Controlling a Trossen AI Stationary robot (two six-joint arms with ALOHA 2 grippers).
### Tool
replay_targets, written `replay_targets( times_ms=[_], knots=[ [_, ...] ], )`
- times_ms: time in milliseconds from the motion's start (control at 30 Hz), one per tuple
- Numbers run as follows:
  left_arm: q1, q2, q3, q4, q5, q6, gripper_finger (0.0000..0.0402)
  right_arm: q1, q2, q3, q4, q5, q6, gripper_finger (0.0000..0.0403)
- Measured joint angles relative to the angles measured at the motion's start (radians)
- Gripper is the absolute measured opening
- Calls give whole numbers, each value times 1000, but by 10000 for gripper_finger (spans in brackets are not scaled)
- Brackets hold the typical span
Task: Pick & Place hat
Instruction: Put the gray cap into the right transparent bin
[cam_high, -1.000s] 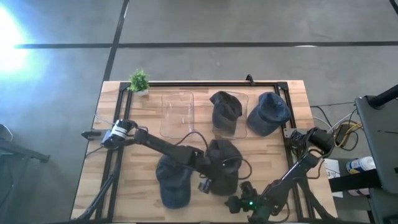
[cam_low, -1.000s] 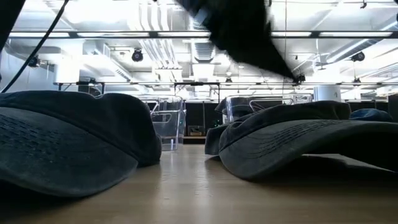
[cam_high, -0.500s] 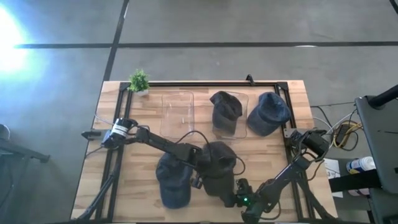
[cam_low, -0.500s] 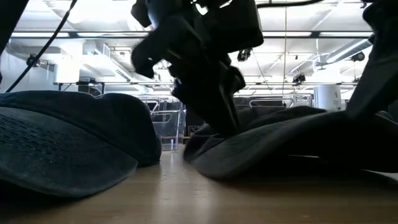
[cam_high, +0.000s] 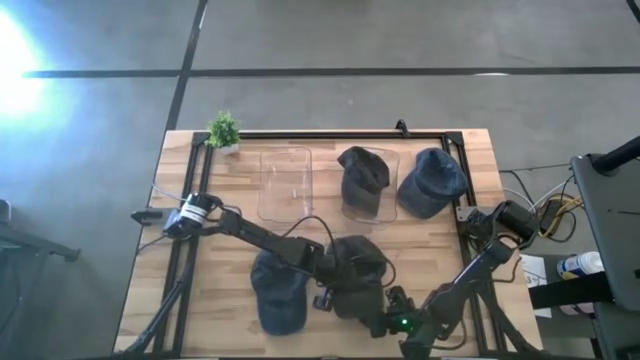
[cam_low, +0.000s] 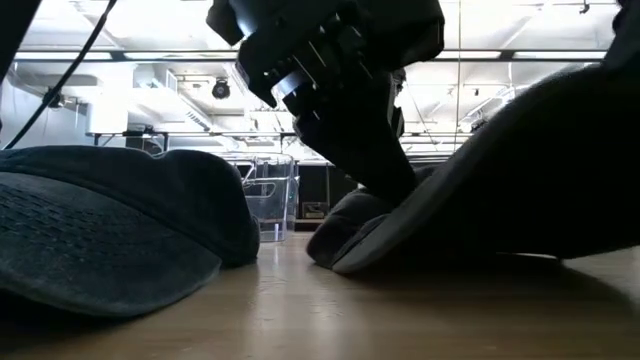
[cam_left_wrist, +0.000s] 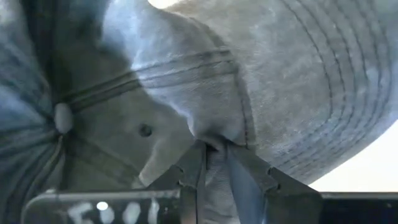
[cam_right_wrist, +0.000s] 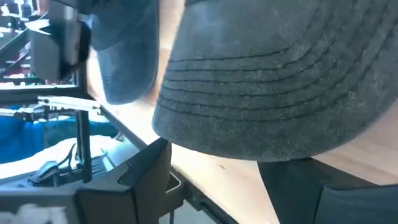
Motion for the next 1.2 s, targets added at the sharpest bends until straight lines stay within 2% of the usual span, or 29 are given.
replay_targets(
  times_ms=[167, 633, 767, 933, 1200],
  knots=[
    [4, 2, -2, 13, -1, 7, 62, 19, -8, -14, -39, -6, 40, 233],
    [29, 5, -33, 60, 5, 4, 62, 59, -4, -30, 22, -28, 80, 249],
    [38, 6, -33, 61, 0, 3, 62, 93, -4, -23, 19, -81, 74, 249],
    [40, 6, -33, 97, -4, -36, 62, 115, -4, -33, 19, -80, 92, 249],
    [19, 7, -34, 129, -4, -147, 62, 61, 17, -46, 21, -8, 65, 249]
  ],
)
